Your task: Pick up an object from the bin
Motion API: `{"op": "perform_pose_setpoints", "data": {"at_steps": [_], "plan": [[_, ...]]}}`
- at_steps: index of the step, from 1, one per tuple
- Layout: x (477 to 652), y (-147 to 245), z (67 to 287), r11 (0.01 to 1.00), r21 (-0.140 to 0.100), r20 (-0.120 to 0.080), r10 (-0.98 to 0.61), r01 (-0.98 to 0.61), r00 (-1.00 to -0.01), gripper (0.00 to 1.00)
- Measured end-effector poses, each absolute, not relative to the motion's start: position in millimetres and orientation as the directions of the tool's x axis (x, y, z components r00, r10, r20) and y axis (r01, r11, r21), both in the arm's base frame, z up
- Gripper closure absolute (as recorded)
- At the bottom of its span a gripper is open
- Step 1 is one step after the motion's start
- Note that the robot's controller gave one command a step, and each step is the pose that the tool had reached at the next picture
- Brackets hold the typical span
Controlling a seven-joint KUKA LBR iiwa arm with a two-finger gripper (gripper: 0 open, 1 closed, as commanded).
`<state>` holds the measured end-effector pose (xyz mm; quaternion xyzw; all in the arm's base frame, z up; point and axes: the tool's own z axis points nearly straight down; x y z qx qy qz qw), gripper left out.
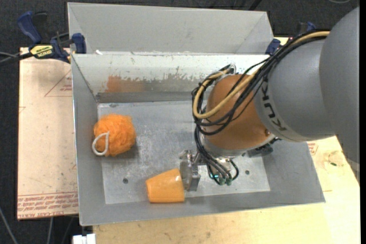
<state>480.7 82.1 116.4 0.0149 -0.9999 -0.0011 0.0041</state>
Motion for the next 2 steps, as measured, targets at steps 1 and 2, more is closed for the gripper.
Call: {"op": "perform_pose_setpoints", "data": {"at_steps": [1,2], "plan": [[480.7,82.1,116.4,1.000,0.002,0.008,-0.030,-0.030,-1.000,0.00],[480.7,82.1,116.4,1.000,0.002,0.008,-0.030,-0.030,-1.000,0.00]]}}
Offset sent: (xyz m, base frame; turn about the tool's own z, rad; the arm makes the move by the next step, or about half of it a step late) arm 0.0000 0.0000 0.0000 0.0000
